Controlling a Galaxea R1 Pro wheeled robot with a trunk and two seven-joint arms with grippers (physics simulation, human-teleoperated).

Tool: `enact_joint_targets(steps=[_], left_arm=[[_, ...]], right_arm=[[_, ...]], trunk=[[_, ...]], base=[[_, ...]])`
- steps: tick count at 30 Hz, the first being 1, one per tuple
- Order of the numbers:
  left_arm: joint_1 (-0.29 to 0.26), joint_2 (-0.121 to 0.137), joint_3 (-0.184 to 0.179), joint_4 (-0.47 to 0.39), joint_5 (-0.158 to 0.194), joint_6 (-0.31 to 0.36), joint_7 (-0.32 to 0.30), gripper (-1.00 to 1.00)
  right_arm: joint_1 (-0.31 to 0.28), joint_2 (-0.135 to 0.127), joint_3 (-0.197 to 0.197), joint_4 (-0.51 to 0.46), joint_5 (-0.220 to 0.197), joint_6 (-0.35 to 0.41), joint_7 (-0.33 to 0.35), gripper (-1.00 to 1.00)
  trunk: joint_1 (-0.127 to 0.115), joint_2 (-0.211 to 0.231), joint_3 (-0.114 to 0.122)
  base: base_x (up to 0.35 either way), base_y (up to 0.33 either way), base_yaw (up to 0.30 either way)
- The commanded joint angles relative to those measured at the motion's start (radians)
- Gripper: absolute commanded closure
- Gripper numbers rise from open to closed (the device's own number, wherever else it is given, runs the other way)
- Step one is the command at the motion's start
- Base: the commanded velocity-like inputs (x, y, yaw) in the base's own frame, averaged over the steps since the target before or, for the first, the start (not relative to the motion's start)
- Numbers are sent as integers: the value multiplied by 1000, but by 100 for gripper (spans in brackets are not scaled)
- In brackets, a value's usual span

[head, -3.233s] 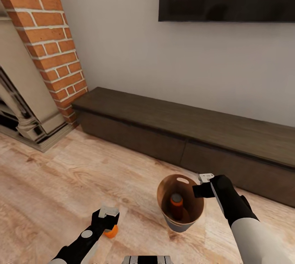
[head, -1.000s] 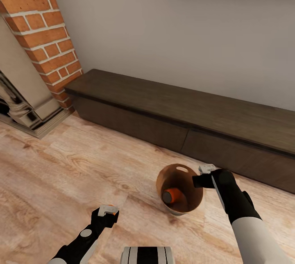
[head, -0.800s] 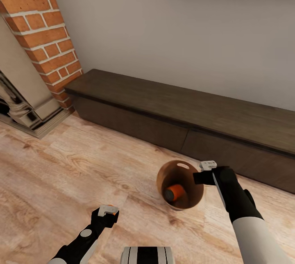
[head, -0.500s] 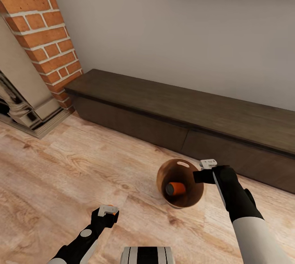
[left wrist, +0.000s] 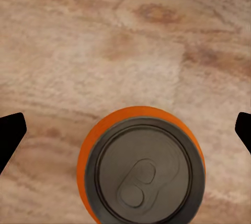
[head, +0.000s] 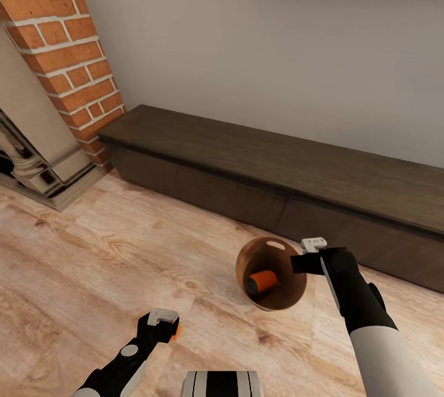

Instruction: Put the three can of soda from the living room inside the tash can in the kitchen.

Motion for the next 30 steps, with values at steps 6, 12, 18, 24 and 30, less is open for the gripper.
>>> enact_joint_targets(steps=[6,12,18,24,30], left_arm=[[0,0,0,0,-1,0,1,-100],[0,0,0,1,0,1,1,-100],[0,0,1,2,0,1,1,-100],[0,0,1,3,1,1,1,-100],[0,0,1,3,1,1,0,-100]], right_arm=[[1,0,0,-12,-21,4,6,100],[11,0,-2,-62,-22,6,27,100],[26,-8,-3,-107,-12,59,165,100],[30,-12,-3,-119,-8,97,217,100],[30,-15,-3,-147,-8,111,231,100]], trunk=[[0,0,0],[0,0,0],[0,0,0],[0,0,0],[0,0,0]], base=[[5,3,0],[0,0,0],[0,0,0],[0,0,0],[0,0,0]])
